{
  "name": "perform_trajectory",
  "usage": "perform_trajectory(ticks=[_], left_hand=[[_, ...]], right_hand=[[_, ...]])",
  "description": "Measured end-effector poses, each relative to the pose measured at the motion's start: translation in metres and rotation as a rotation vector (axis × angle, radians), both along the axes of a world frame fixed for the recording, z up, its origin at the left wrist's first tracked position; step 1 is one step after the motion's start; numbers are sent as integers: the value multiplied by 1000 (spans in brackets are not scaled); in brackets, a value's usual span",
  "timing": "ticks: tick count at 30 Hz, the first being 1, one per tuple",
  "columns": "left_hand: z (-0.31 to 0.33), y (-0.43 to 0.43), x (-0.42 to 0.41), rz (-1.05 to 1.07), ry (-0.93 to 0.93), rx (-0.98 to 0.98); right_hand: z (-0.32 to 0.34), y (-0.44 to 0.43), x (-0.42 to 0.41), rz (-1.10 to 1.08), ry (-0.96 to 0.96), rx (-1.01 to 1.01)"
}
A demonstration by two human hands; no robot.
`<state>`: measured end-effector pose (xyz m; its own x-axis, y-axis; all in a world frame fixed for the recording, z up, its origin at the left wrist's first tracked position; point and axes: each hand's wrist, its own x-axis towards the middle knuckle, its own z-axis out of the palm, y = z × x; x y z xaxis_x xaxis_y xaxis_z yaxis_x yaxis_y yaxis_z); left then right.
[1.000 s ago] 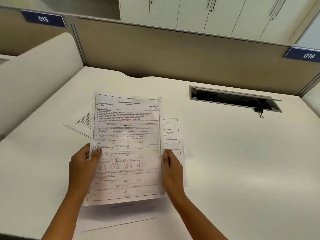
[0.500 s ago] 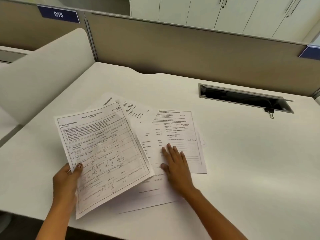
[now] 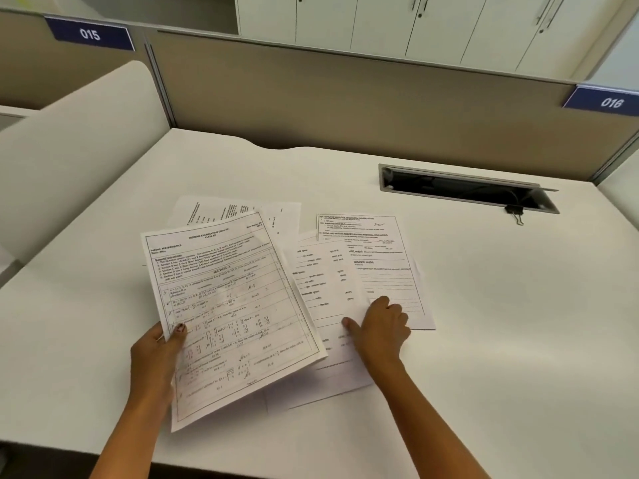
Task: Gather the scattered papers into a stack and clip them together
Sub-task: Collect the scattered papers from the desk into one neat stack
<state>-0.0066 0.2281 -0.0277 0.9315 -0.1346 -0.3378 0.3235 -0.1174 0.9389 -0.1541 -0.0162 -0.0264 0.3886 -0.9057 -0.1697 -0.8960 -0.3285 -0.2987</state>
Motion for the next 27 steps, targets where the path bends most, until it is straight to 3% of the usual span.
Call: perform_trajectory(ticks=[5, 7, 11, 15, 20, 24, 27], left_hand=[[-2, -9, -4, -20, 12, 12], [-2, -12, -7, -48, 21, 5], [2, -16, -7, -75, 17, -6], [3, -19, -6, -91, 3, -5], [3, -25, -7, -113, -1, -24], [2, -30, -5, -130, -7, -29], [2, -31, -4, -134, -18, -35]], right_hand=[[11, -19, 6, -35, 35, 230], [7, -25, 4, -45, -34, 267], [10, -38, -3, -169, -260, 101], [19, -66, -6, -305, -192, 8], [21, -89, -3, -439, -134, 106], [17, -93, -9, -405, -278, 181], [16, -91, -17, -414, -438, 69]])
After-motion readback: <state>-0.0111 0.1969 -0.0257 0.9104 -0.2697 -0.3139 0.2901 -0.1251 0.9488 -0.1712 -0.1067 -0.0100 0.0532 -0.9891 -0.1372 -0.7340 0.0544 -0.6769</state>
